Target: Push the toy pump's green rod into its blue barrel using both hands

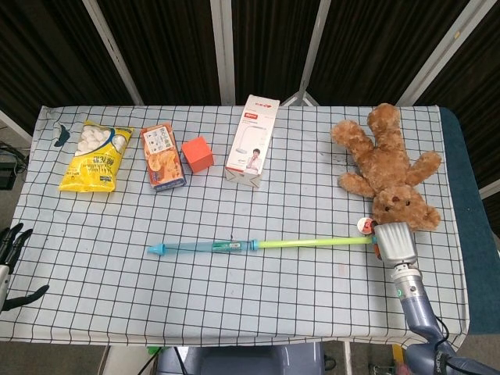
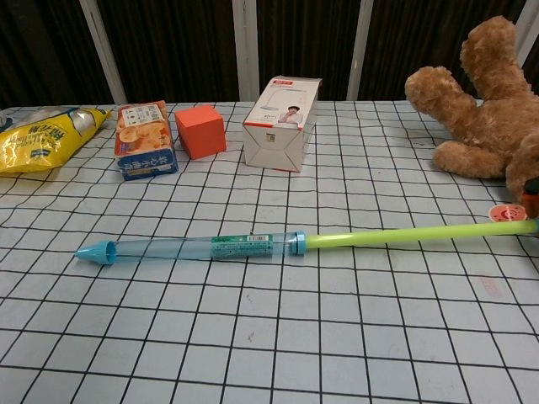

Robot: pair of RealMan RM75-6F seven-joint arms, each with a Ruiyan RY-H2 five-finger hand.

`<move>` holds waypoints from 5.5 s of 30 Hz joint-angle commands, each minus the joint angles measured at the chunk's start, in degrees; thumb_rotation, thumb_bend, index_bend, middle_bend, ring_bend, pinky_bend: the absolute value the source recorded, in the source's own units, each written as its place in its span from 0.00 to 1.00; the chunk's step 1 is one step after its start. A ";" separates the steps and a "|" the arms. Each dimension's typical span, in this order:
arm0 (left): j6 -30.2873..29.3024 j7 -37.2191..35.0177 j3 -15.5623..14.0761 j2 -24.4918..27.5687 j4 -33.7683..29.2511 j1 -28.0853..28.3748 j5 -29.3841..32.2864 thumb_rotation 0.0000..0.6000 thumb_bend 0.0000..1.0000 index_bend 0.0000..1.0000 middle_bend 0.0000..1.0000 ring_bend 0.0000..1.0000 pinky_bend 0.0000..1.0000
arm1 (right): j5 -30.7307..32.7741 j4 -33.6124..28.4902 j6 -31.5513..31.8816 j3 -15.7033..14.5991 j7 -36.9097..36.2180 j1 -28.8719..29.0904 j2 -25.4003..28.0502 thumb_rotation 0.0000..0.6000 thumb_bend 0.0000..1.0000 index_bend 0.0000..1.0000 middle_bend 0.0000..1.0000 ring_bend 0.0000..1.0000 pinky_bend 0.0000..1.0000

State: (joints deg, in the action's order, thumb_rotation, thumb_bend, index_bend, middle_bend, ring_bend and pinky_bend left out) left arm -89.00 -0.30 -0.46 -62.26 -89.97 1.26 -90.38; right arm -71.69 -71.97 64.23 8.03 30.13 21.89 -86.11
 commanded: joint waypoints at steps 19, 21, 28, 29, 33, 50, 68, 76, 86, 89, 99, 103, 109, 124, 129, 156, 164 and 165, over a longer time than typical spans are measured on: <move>-0.66 0.19 -0.15 0.07 -0.08 -0.18 -0.70 1.00 0.09 0.00 0.00 0.00 0.00 | 0.36 -1.97 1.07 -0.66 -0.06 0.10 0.71 1.00 0.33 0.70 1.00 1.00 0.78; -0.65 0.44 -0.19 0.03 -0.17 -0.14 -0.85 1.00 0.09 0.00 0.00 0.00 0.00 | 0.01 -2.75 1.39 -0.72 -0.41 0.07 1.05 1.00 0.33 0.70 1.00 1.00 0.78; 1.65 6.14 1.11 0.61 -3.32 1.23 1.30 1.00 0.10 0.07 0.00 0.00 0.00 | -0.28 -4.80 2.12 -0.73 -1.21 -0.09 2.12 1.00 0.34 0.70 1.00 1.00 0.78; 2.41 7.42 1.79 0.79 -4.43 1.93 1.99 1.00 0.10 0.09 0.00 0.00 0.00 | -0.07 -4.95 2.11 -0.69 -1.20 -0.13 2.23 1.00 0.34 0.70 1.00 1.00 0.78; 6.34 12.15 4.46 1.20 -8.22 5.17 5.17 1.00 0.11 0.11 0.00 0.00 0.00 | 0.80 -5.58 2.19 -0.50 -0.92 -0.28 2.59 1.00 0.34 0.70 1.00 1.00 0.78; 22.79 32.97 9.06 -7.73 -14.79 17.76 24.84 1.00 0.21 0.32 0.07 0.00 0.00 | 2.59 -7.88 2.78 -0.04 -0.95 -0.49 3.61 1.00 0.35 0.71 1.00 1.00 0.78; 22.14 47.79 10.75 -22.83 -12.46 27.03 40.33 1.00 0.33 0.38 0.10 0.00 0.00 | 3.06 -8.58 2.87 -0.42 -1.28 -0.33 3.90 1.00 0.35 0.71 1.00 1.00 0.78; 20.56 51.88 10.20 -27.33 -10.23 29.80 43.07 1.00 0.34 0.40 0.11 0.00 0.00 | 3.20 -8.92 2.93 -0.44 -1.82 -0.28 4.15 1.00 0.35 0.71 1.00 1.00 0.78; 18.95 54.48 9.76 -30.55 -7.48 31.90 45.51 1.00 0.37 0.42 0.12 0.00 0.00 | 3.56 -9.10 2.47 -0.53 -2.14 0.00 4.37 1.00 0.35 0.71 1.00 1.00 0.78; 18.82 54.86 9.39 -31.14 -6.91 32.35 46.03 1.00 0.37 0.42 0.12 0.00 0.00 | 3.70 -9.10 2.46 -0.54 -2.18 0.04 4.38 1.00 0.35 0.71 1.00 1.00 0.78; 18.12 54.45 8.95 -32.20 -5.37 33.16 46.45 1.00 0.41 0.47 0.13 0.00 0.00 | 3.83 -9.30 2.73 -0.64 -2.18 0.08 4.43 1.00 0.35 0.71 1.00 1.00 0.78; 17.70 53.50 8.95 -32.18 -5.37 33.19 45.85 1.00 0.46 0.54 0.14 0.00 0.00 | 3.82 -9.40 2.78 -0.79 -2.14 0.07 4.40 1.00 0.35 0.72 1.00 1.00 0.78; 17.59 52.67 8.29 -31.69 -5.24 33.14 45.41 1.00 0.48 0.57 0.15 0.00 0.00 | 3.78 -9.82 3.12 -0.81 -2.16 0.05 4.43 1.00 0.35 0.72 1.00 1.00 0.78; 16.77 49.86 8.60 -29.31 -7.28 33.11 43.24 1.00 0.48 0.58 0.15 0.00 0.00 | 2.85 -12.37 4.44 -0.90 -2.84 -0.22 4.94 1.00 0.35 0.72 1.00 1.00 0.78; 16.41 50.05 8.20 -28.59 -8.21 33.36 42.11 1.00 0.48 0.58 0.15 0.00 0.00 | 1.86 -14.00 5.32 -1.14 -3.20 -0.46 5.25 1.00 0.35 0.72 1.00 1.00 0.78; 12.45 51.13 6.73 -28.42 -14.27 33.16 38.68 1.00 0.48 0.59 0.15 0.00 0.00 | -2.32 -22.08 8.73 -3.16 -2.46 -1.79 5.55 1.00 0.35 0.73 1.00 1.00 0.78; 11.44 52.57 6.70 -28.49 -16.24 33.32 38.93 1.00 0.48 0.59 0.15 0.00 0.00 | -4.11 -24.22 9.01 -4.06 -2.15 -1.84 5.15 1.00 0.36 0.73 1.00 1.00 0.78; 11.34 52.75 6.67 -28.57 -16.31 33.35 38.99 1.00 0.48 0.59 0.15 0.00 0.00 | -4.21 -24.36 9.02 -4.14 -2.08 -1.85 5.11 1.00 0.35 0.73 1.00 1.00 0.78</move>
State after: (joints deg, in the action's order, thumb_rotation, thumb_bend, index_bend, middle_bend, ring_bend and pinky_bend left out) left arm -77.56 52.34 6.25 -90.77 -106.19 34.56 -51.46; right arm -75.85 -96.27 73.23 3.94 28.00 20.06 -80.96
